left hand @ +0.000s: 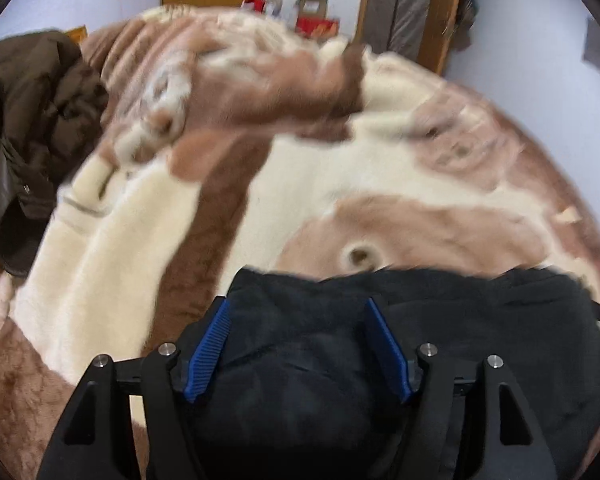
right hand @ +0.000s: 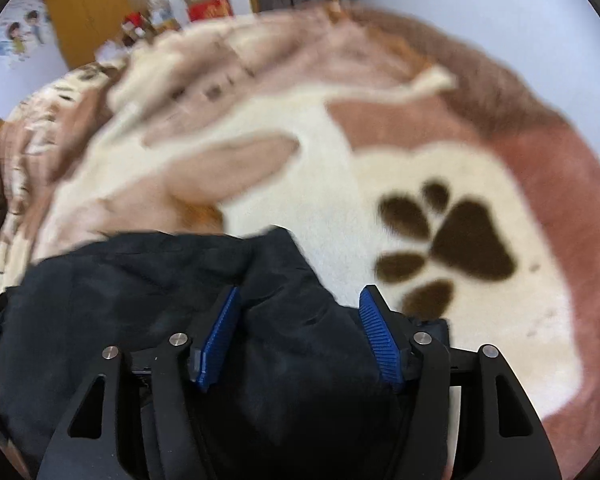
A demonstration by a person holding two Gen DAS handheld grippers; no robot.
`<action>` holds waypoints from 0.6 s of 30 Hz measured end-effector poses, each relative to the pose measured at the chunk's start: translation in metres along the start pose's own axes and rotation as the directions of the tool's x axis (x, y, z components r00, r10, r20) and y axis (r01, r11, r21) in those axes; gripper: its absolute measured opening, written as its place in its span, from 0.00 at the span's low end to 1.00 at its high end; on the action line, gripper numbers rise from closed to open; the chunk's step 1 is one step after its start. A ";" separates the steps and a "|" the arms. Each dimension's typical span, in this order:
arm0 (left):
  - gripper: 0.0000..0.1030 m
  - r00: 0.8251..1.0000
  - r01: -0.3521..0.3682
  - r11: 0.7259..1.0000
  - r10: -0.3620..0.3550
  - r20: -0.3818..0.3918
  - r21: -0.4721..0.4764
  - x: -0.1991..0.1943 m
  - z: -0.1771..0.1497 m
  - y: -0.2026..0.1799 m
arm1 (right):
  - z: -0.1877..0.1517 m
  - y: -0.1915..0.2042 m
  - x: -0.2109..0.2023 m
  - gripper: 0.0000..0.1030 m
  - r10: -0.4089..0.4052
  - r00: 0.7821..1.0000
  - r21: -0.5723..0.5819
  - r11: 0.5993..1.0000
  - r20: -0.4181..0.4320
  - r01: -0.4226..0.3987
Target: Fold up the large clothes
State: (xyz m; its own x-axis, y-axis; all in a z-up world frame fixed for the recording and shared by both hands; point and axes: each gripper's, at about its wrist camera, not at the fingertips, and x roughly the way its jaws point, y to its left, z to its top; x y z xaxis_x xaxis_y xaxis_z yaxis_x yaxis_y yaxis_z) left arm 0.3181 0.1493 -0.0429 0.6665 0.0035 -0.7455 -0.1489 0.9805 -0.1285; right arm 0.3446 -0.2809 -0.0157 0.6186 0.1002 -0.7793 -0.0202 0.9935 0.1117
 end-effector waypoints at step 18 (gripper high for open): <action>0.69 0.978 0.192 0.963 -0.171 -0.123 0.187 0.049 -0.040 -0.139 | -0.034 0.075 0.053 0.54 0.089 0.990 -0.173 0.979 -0.107 -0.106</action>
State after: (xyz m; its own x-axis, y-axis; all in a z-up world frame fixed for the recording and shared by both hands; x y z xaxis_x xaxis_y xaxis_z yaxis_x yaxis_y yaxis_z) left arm 0.3423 0.0058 -0.0882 0.5872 -0.1882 -0.7873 0.1209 0.9821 -0.1446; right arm 0.3490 -0.1992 -0.0698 0.5265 0.1929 -0.8280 -0.2214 0.9714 0.0856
